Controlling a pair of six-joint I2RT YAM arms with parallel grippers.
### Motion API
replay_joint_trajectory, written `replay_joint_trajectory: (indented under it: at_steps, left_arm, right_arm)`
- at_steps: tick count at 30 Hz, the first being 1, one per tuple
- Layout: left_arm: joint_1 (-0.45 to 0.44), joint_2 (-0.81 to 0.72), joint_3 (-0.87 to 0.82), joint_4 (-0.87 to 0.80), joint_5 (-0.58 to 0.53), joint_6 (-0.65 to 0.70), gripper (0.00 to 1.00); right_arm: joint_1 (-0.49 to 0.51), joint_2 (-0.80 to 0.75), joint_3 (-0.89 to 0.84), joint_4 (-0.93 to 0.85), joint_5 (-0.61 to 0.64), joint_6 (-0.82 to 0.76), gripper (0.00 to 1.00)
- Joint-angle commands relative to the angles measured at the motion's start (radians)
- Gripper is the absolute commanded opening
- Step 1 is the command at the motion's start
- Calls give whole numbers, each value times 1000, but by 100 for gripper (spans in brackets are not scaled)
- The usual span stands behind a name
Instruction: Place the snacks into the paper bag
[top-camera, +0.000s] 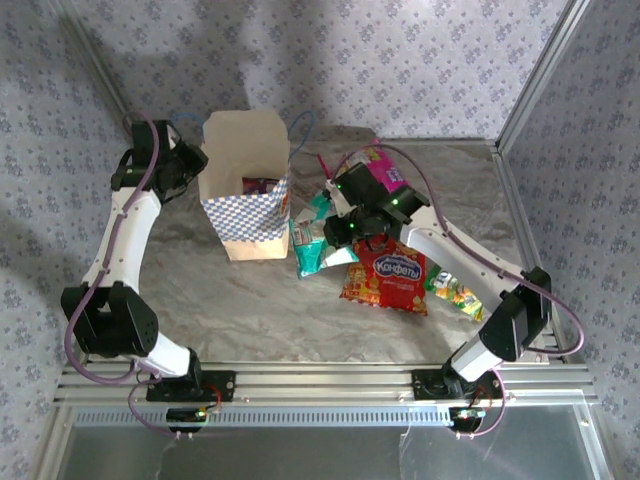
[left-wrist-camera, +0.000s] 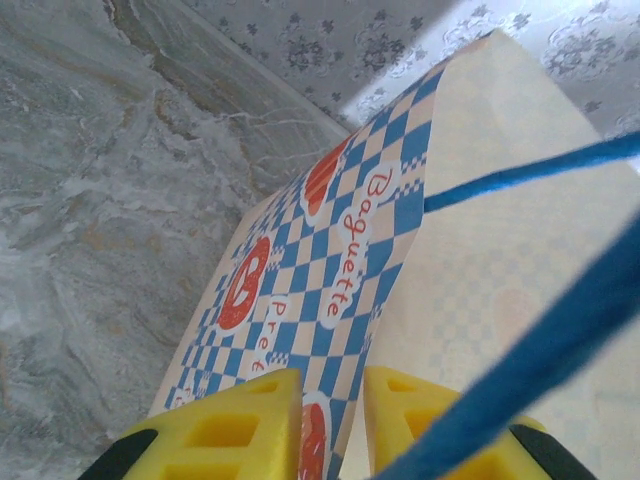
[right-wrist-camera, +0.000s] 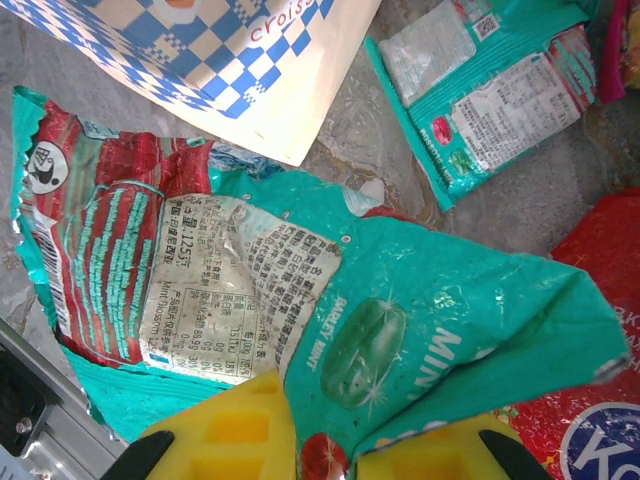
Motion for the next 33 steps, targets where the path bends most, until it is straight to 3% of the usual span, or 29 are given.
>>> replay_joint_trajectory:
  at_steps: [1,19,24,33]
  left_arm:
    - [11,12,14,54,33,-31,22]
    - [41,-17,-40,98,70,-84,14]
    - [42,-12,-29,78,110,-66,26]
    - [42,-21,-17,51,146,-51,30]
  right_arm:
    - [-6,-44,49,-13,13,-14,0]
    - [-7,-106,87,-7,22,-28,0]
    - [-5,-107,98,-9,24,-29,0]
    - [-4,-106,120,-3,27,-33,0]
